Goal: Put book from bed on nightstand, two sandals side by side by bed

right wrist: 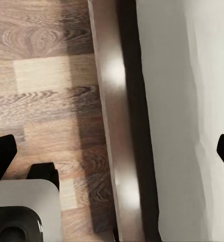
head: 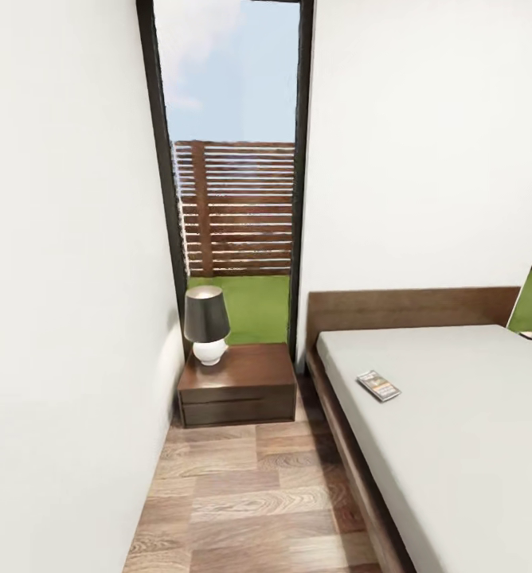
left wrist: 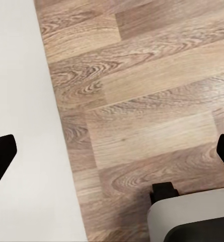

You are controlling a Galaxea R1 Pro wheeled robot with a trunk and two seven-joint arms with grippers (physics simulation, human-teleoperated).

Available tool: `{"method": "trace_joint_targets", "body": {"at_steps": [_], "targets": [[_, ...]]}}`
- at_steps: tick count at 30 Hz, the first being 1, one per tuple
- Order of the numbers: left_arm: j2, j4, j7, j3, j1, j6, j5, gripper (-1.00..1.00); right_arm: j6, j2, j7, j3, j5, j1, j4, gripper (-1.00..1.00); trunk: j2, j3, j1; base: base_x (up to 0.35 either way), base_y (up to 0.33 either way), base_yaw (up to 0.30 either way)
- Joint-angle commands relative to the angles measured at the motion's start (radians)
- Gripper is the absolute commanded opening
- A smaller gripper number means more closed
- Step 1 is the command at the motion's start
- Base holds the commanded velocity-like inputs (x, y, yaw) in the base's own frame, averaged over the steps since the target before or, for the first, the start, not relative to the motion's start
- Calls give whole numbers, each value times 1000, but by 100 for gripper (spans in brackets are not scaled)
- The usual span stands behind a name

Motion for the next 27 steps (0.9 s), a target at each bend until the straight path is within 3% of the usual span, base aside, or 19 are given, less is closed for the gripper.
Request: {"method": "trace_joint_targets", "body": {"at_steps": [1,10,27], "targets": [[0,0,-1,-8,0,-2,10,100,-3,0,3,-9,9,-1,1,100,-1,-1,1,328,1,-180],[0,0,-1,-8,0,-2,10,100,-3,0,3,-8,9,-1,1,100,-1,-1,1,331,0,-171],[0,0,-1,-8,0,-2,10,100,-3,0,3,-8,9,-1,1,100,-1,-1,1,332,24,-21]]}}
